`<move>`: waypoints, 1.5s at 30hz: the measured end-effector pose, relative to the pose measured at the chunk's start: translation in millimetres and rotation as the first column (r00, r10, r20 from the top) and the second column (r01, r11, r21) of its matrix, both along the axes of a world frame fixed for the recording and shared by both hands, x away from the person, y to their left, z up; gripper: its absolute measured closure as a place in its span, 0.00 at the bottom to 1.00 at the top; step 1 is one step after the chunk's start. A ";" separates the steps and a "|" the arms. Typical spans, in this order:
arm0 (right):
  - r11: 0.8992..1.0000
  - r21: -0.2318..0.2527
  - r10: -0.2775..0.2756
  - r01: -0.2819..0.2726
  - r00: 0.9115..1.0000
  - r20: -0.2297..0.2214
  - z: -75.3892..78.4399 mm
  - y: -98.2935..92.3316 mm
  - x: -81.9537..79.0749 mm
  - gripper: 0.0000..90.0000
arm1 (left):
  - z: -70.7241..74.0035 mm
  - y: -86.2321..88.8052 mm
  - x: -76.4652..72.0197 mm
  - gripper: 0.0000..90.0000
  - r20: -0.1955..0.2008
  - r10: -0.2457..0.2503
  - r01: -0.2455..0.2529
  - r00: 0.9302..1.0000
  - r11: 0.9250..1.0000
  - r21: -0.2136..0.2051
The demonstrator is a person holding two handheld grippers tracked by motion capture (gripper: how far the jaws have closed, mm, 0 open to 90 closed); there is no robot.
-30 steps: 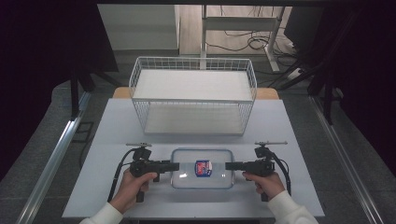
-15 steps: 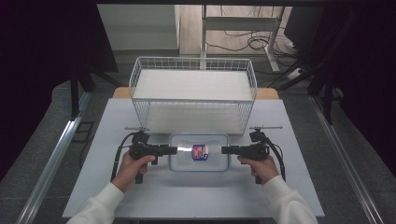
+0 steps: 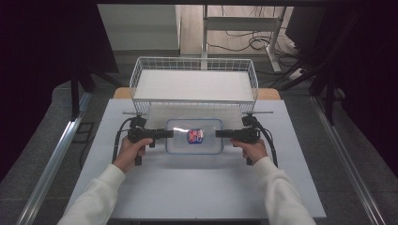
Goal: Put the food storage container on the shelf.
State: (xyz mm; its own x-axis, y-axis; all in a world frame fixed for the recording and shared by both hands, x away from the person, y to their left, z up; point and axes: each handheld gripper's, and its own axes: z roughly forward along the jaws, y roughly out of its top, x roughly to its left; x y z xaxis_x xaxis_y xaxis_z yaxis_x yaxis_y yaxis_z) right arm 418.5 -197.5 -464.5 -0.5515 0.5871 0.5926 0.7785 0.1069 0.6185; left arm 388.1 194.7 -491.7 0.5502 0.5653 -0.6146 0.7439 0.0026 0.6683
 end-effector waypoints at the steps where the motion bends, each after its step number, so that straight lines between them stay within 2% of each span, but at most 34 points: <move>1: 1.000 0.005 -0.001 0.001 1.000 0.000 -4.6 0.6 4.4 0.55 | -4.0 -0.1 3.1 0.58 -0.001 -0.004 0.004 1.000 1.000 0.006; 3: 1.000 0.001 -0.005 0.005 1.000 0.004 -10.1 0.9 8.0 0.55 | -8.2 -1.4 5.3 0.58 -0.008 0.004 -0.004 1.000 1.000 0.014; 7: 1.000 -0.005 -0.017 0.017 1.000 0.011 -15.3 1.9 11.3 0.55 | -14.7 -1.5 9.2 0.58 -0.022 0.012 -0.012 1.000 1.000 0.005; 10: 0.999 0.004 -0.035 0.035 0.999 0.011 -17.7 1.5 13.4 0.54 | -16.0 -1.8 11.2 0.58 -0.040 0.031 -0.032 0.999 0.999 -0.007; 13: 0.999 0.006 -0.047 0.047 0.999 0.005 -19.2 1.1 14.6 0.54 | -16.7 -2.2 12.0 0.58 -0.041 0.038 -0.039 0.998 0.999 -0.009; 16: 0.996 -0.008 -0.094 0.094 0.995 0.018 -21.4 2.5 15.4 0.53 | -19.1 -4.6 14.3 0.57 -0.048 0.069 -0.070 0.996 0.997 -0.018; 17: 0.996 -0.008 -0.094 0.094 0.995 0.018 -21.4 2.5 15.4 0.53 | -19.1 -4.6 14.3 0.57 -0.048 0.069 -0.070 0.996 0.997 -0.018; 18: 0.992 -0.011 -0.122 0.122 0.992 0.019 -22.2 3.7 15.9 0.53 | -20.0 -4.6 15.6 0.57 -0.060 0.077 -0.079 0.995 0.997 -0.027; 22: 0.988 0.009 -0.154 0.154 0.988 -0.008 -24.8 3.8 17.1 0.53 | -23.1 -5.1 18.1 0.56 -0.074 0.104 -0.107 0.992 0.993 -0.047; 26: 0.982 0.002 -0.188 0.188 0.982 -0.004 -25.6 5.6 16.9 0.52 | -24.0 -7.7 19.1 0.52 -0.080 0.129 -0.133 0.988 0.990 -0.051; 27: 0.977 -0.021 -0.211 0.212 0.977 0.027 -26.0 8.6 15.5 0.51 | -25.5 -11.7 19.5 0.50 -0.066 0.137 -0.139 0.988 0.990 -0.029; 28: 0.977 -0.021 -0.211 0.212 0.977 0.027 -26.0 8.6 15.5 0.51 | -25.5 -11.7 19.5 0.48 -0.066 0.137 -0.139 0.988 0.990 -0.029; 29: 0.972 -0.022 -0.234 0.235 0.971 0.049 -25.6 11.3 12.6 0.48 | -26.6 -13.9 19.6 0.46 -0.073 0.133 -0.136 0.988 0.990 -0.043; 31: 0.969 -0.038 -0.240 0.244 0.967 0.078 -23.4 14.9 8.4 0.46 | -26.7 -14.5 19.6 0.38 -0.078 0.138 -0.142 0.987 0.989 -0.050; 34: 0.961 -0.079 -0.253 0.265 0.957 0.142 -16.8 18.7 -1.0 0.40 | -23.6 -10.5 17.3 0.30 -0.078 0.175 -0.177 0.981 0.984 -0.016; 35: 0.961 -0.079 -0.253 0.265 0.957 0.142 -16.8 18.7 -1.0 0.40 | -23.6 -10.5 17.3 0.30 -0.078 0.175 -0.177 0.981 0.984 -0.016; 36: 0.958 -0.090 -0.250 0.271 0.949 0.193 -12.9 18.2 -10.4 0.40 | -22.3 -8.9 15.2 0.30 -0.075 0.179 -0.180 0.981 0.984 -0.007; 37: 0.959 -0.093 -0.245 0.269 0.945 0.217 -11.2 17.0 -15.6 0.40 | -19.8 -5.0 8.5 0.30 -0.057 0.170 -0.169 0.984 0.985 0.019; 38: 0.960 -0.102 -0.231 0.261 0.943 0.238 -9.8 15.2 -20.1 0.40 | -18.0 -4.7 3.6 0.30 -0.057 0.182 -0.181 0.982 0.983 0.024; 40: 0.967 -0.112 -0.193 0.229 0.945 0.263 -6.8 10.2 -29.7 0.40 | -16.4 -3.9 -1.4 0.30 -0.050 0.180 -0.179 0.982 0.984 0.026; 41: 0.969 -0.120 -0.175 0.214 0.946 0.273 -5.0 7.3 -34.2 0.40 | -12.4 -2.7 -12.3 0.30 -0.023 0.157 -0.155 0.987 0.986 0.064; 42: 0.969 -0.136 -0.160 0.206 0.943 0.291 -3.0 4.6 -38.9 0.41 | -10.1 -2.7 -18.4 0.30 0.001 0.152 -0.151 0.988 0.983 0.102; 43: 0.969 -0.136 -0.160 0.206 0.943 0.291 -3.0 4.6 -38.9 0.41 | -10.1 -2.7 -18.4 0.30 0.001 0.152 -0.151 0.988 0.983 0.102; 44: 0.967 -0.153 -0.149 0.206 0.936 0.319 -1.1 1.9 -44.4 0.42 | -7.9 -2.9 -24.7 0.30 0.018 0.146 -0.147 0.989 0.980 0.135; 45: 0.967 -0.186 -0.101 0.176 0.930 0.352 1.6 -2.8 -54.4 0.45 | -4.8 -3.0 -36.4 0.32 0.049 0.125 -0.131 0.991 0.975 0.178</move>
